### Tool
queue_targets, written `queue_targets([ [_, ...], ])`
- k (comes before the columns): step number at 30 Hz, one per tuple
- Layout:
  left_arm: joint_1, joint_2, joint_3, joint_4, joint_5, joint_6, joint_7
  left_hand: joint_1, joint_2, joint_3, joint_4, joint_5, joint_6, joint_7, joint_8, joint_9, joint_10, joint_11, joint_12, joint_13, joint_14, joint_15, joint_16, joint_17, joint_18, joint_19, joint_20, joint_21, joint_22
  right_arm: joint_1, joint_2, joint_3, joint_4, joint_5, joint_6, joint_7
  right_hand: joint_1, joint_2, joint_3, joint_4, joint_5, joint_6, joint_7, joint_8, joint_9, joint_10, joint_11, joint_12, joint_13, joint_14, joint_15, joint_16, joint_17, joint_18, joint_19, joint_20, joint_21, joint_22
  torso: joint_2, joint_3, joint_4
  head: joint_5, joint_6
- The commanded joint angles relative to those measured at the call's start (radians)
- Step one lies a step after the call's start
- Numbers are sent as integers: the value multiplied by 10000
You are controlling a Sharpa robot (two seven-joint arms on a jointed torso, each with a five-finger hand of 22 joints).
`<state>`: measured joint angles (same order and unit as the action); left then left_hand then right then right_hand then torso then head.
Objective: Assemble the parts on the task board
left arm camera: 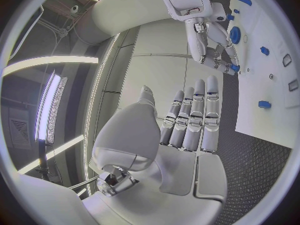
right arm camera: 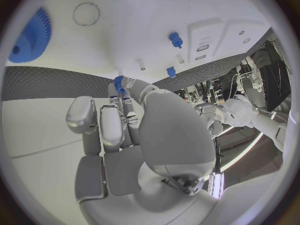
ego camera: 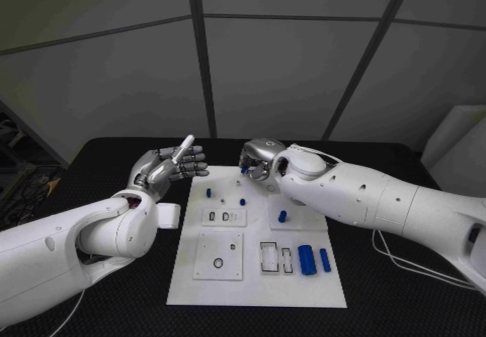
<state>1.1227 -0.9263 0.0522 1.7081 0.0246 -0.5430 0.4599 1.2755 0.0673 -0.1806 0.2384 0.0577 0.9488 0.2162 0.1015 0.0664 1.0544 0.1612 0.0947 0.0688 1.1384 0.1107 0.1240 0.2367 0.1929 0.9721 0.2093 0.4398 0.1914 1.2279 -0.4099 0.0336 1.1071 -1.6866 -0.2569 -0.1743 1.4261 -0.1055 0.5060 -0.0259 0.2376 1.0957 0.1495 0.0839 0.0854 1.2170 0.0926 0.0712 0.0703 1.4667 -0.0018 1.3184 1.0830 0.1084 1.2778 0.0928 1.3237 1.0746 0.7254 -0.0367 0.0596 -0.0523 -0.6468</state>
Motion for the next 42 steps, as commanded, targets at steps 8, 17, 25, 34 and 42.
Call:
queue_targets([
  [8,38,26,12,7,-88,148,26,109,-26,9,-62,12,0,75,-35,-4,-17,63,-67,-1,3,24,-47,9,-120,11,50,-63,-9,20,171,-1,-170,-7,239,38,-81,-5,42,-5,38,-34,51,-41,-6,107,-77,-49,-1,323,64,48,-2,-106,-34,42,38,3,7,-3,-9,52,-55],
  [17,60,40,12,-16,-88,200,4,109,-26,9,-62,12,0,75,-35,-4,-17,63,-67,-1,3,24,-47,9,-120,11,50,-63,-9,20,247,-4,-327,-26,435,-66,-111,-2,53,0,31,-58,56,-61,-12,72,-68,-62,-6,318,74,43,-27,-101,-64,50,32,-18,15,-1,-24,68,-70],
  [25,81,41,12,-42,-88,229,-11,127,-18,11,-78,12,2,74,-39,-3,-15,63,-73,0,3,24,-59,17,-120,7,51,-66,-10,20,311,-7,-430,-55,461,-125,-150,-13,73,-5,30,-112,64,-98,-26,-10,-49,-82,-18,313,94,52,-28,-97,-95,65,35,-24,21,-5,-16,62,-79],
  [34,101,49,12,-54,-88,287,-60,138,-12,12,-89,11,3,74,-42,-3,-13,62,-79,0,3,25,-69,23,-120,4,52,-68,-11,21,416,-13,-598,-62,308,-140,-208,-21,86,9,29,-151,74,-124,-35,-98,-27,-90,-29,311,114,61,-33,-95,-118,84,43,-20,30,-9,-18,95,-93],
  [42,112,61,12,-71,-88,307,-87,138,-12,12,-89,11,3,74,-42,-3,-13,62,-79,0,3,25,-69,23,-120,4,52,-68,-11,21,479,-17,-662,-62,371,-86,-300,-82,85,19,12,-240,90,-166,-56,-230,3,-93,-39,310,146,82,-28,-94,-145,114,54,-12,37,-13,-25,106,-117],
])
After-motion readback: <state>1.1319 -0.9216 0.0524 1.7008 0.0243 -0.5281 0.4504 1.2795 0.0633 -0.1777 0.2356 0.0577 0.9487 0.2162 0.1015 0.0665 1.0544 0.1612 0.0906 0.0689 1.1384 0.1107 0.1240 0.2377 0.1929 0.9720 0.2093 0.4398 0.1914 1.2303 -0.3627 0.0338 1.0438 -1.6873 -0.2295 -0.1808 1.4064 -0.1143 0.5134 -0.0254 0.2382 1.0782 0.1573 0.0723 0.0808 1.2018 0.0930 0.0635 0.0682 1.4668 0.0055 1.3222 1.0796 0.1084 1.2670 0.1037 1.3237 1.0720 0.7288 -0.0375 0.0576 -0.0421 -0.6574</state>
